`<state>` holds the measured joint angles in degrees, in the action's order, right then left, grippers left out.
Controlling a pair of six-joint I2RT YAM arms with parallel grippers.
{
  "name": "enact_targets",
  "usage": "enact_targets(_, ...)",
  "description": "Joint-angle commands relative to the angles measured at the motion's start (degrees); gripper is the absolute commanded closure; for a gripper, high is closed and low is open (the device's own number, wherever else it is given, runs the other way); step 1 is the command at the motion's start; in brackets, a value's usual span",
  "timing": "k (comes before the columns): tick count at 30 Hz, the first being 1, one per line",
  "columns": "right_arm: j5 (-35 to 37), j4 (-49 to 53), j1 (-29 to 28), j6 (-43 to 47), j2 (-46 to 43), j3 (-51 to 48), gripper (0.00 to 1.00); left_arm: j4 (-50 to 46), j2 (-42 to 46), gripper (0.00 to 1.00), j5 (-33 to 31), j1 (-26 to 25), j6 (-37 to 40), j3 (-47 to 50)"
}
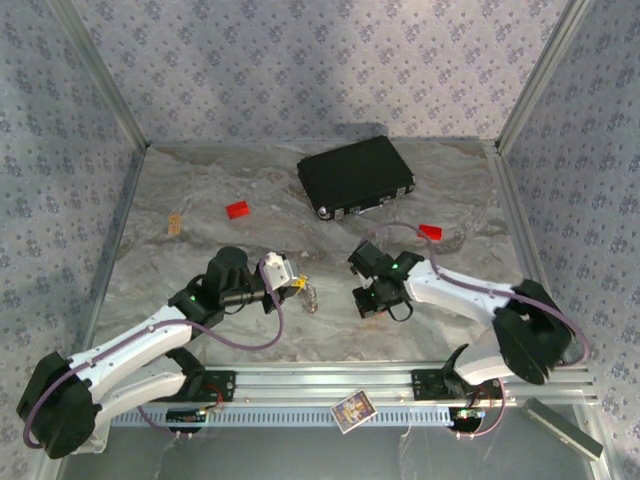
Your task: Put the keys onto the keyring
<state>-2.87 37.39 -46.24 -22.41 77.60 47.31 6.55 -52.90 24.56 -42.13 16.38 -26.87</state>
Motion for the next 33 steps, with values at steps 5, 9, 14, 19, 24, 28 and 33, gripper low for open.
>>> enact_targets(5, 3.28, -8.89, -3.22, 16.96, -12.51, 2.43, 1.00, 0.26, 2.18, 1.00, 1.07, -0.41, -5.50, -3.25)
enact_targets(9, 0.00, -14.96, -3.86, 25.65, -15.22, 2.48, 1.00, -1.99, 2.21, 1.00, 2.29, -0.40, -7.31, -4.51)
enact_targets(14, -4.39, -16.38, -3.72, 32.15, -14.00, 5.43, 1.00, -3.27, 1.58, 1.00, 4.03, -0.41, -9.45, -5.43)
enact_targets(19, -8.29, -16.29, -3.68, 35.81, -12.06, 7.14, 1.00, -3.62, 1.23, 1.00, 4.92, -0.41, -10.66, -5.65)
enact_targets(24, -11.51, -17.04, -3.77, 37.85, -11.51, 7.95, 1.00, -4.59, 1.05, 1.00, 5.12, -0.40, -10.84, -5.89)
enact_targets(28, -13.29, -17.56, -4.37, 39.30, -11.15, 8.33, 1.00, -5.14, 0.75, 1.00, 5.65, -0.41, -10.84, -6.28)
enact_targets(33, -14.74, -18.87, -5.83, 40.83, -10.27, 8.80, 1.00, -5.01, 0.76, 1.00, 6.34, -0.50, -10.71, -5.82)
